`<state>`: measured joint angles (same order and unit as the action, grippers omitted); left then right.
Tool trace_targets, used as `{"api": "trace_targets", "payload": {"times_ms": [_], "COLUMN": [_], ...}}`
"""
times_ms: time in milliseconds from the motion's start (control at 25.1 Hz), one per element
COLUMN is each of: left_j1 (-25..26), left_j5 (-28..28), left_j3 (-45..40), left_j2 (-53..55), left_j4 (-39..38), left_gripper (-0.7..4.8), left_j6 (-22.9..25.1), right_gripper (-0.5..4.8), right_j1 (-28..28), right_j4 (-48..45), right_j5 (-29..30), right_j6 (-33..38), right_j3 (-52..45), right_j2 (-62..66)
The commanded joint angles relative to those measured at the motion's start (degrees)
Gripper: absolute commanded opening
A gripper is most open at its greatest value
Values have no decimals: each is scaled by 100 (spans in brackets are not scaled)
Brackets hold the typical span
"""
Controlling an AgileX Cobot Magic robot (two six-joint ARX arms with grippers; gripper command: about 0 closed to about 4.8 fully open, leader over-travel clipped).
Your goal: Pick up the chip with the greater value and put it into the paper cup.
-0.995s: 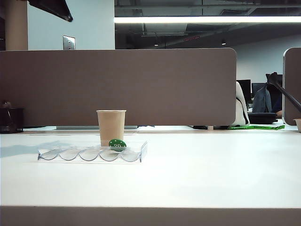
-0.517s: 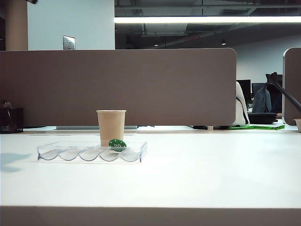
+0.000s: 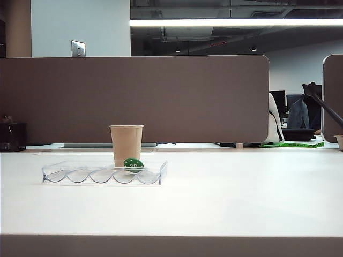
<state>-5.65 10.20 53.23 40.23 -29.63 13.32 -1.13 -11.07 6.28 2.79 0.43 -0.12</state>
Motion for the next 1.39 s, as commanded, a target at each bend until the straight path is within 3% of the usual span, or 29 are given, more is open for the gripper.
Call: {"api": "trace_targets", "payload": {"times_ms": [40,438,637,955,1074,1393], "left_j1": [-7,-7,-7,-9,-9,-9], "left_j5": [-15,-535,-1071,-1060,-1064,-1040], "left_j3": [-378,-1808,-2297,-2776,-3263,-4229], "left_j2": [-546,-2918,-3941,-3991,-3991,-3991], "left_j4": [39,13,20,254,780,1869], "left_gripper": [-6,-6,-6,-6,-6,-6], "left_j6": [-33,-549,-824,-973,-1335,-1331], "right_gripper": [-6,-6,-6,-6,-6,-6], "right_j1": [-4,-4,-26,-26,-24,-22], "right_j4": [-70,-39,94,92,94,103], "right_j5": [28,28,66,155,155,109], "right_j6": [26,26,26,26,26,24], "right_j3": [-7,-7,-7,-7,-7,-7], "right_j2": [0,0,0,0,0,0]}}
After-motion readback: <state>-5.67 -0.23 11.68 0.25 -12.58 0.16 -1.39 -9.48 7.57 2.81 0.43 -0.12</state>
